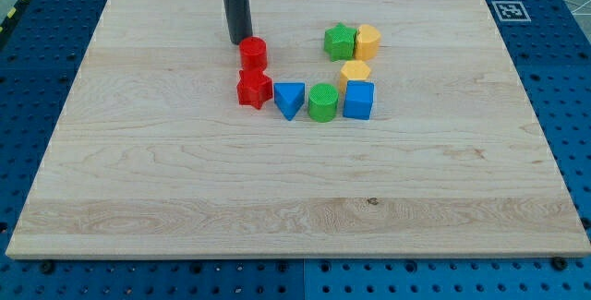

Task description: Slide red circle to the red star

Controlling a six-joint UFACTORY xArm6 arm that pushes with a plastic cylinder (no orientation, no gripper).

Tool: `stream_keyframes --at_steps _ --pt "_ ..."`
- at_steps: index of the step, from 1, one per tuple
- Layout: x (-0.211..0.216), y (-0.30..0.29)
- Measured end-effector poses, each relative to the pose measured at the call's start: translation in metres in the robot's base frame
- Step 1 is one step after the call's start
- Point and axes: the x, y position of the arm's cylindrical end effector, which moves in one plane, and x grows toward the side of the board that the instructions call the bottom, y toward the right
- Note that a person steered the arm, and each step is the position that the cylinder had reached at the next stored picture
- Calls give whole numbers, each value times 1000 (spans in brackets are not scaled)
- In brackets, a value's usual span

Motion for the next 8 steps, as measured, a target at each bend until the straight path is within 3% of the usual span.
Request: stream_keyframes --at_steps 3,8 --pt "13 37" --pt "5 3"
